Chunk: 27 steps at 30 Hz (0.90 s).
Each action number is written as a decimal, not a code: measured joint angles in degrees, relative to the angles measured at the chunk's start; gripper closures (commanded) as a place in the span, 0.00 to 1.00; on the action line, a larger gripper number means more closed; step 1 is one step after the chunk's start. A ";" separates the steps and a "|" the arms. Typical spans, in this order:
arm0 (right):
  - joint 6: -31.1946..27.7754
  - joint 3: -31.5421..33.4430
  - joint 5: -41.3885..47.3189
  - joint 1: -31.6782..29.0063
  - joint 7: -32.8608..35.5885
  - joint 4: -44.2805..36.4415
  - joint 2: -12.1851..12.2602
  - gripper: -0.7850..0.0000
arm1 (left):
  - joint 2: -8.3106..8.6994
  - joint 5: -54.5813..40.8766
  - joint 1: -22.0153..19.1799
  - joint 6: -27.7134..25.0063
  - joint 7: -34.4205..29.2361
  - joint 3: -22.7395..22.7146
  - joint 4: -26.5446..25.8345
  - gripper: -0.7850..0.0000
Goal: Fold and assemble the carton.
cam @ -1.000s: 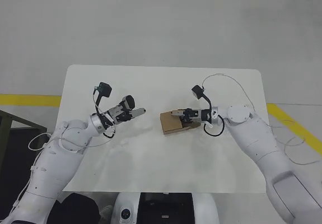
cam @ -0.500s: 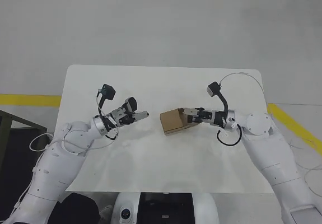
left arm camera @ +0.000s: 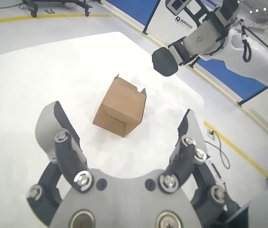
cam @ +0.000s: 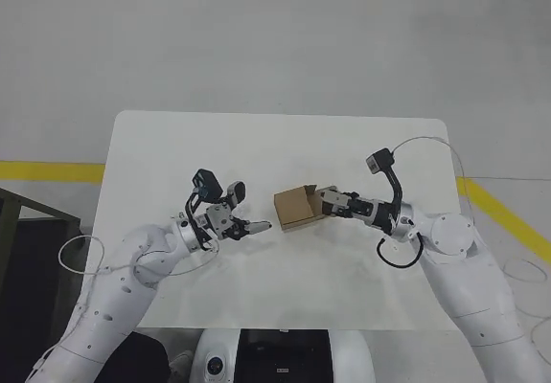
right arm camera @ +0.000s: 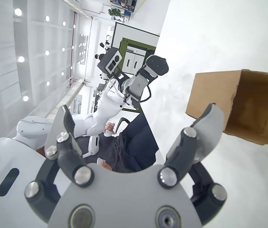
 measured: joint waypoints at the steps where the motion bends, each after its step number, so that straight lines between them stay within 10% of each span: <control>1: 0.01 0.10 -0.08 -0.17 -0.32 0.02 0.03 0.00 | -0.06 2.24 -0.30 0.01 1.11 0.41 0.30 0.00; 9: -0.17 0.52 0.39 -0.75 -2.37 2.27 0.10 0.00 | -0.29 19.18 -3.49 -0.69 9.41 2.88 2.51 0.00; 27: -0.99 -0.62 -2.56 1.27 -2.92 10.62 0.04 0.00 | -0.37 27.92 -3.79 1.89 5.73 5.52 2.77 0.00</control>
